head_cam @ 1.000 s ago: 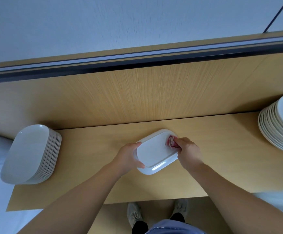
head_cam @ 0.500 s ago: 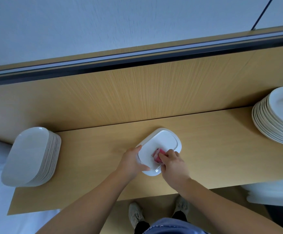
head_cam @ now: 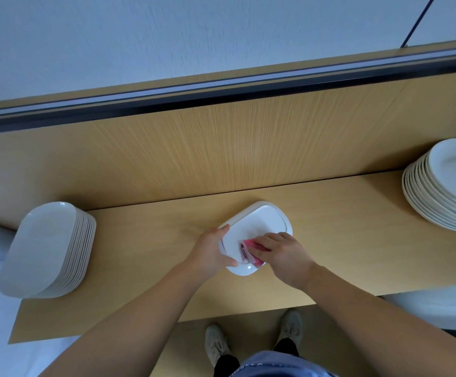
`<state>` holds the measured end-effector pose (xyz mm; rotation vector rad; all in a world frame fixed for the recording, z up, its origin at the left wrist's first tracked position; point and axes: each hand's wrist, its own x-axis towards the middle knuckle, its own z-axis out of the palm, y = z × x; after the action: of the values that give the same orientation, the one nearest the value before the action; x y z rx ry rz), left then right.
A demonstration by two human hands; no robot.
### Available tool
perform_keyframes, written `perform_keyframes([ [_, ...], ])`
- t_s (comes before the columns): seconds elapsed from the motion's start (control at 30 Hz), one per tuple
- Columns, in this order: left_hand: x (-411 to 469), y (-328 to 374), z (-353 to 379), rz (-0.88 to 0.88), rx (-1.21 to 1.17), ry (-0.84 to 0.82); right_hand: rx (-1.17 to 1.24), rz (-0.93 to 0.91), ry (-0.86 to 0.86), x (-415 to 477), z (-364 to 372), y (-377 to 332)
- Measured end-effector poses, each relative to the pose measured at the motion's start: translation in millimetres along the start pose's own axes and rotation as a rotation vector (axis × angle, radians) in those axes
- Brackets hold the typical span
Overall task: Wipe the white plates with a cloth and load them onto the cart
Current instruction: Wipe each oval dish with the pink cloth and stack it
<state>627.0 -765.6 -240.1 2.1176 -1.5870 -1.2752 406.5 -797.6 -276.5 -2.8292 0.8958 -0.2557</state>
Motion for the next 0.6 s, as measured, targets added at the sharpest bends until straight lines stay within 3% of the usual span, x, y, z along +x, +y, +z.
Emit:
perform_keyframes([
  [0.23, 1.3, -2.5, 3.5, -0.013, 0.002, 0.001, -0.082, 0.318, -0.064, 1.1, -11.5, 39.1],
  [0.4, 2.7, -0.8, 2.7, -0.017, 0.004, 0.017, -0.061, 0.151, 0.018, 12.0, -9.8, 11.5],
  [0.5, 3.4, -0.6, 2.2, 0.004, 0.008, 0.015, -0.050, 0.011, -0.019, 16.7, -0.4, -9.2],
  [0.6, 2.8, 1.8, 0.5, 0.013, -0.001, 0.007, -0.057, 0.001, -0.046, 21.7, 4.7, -16.0],
])
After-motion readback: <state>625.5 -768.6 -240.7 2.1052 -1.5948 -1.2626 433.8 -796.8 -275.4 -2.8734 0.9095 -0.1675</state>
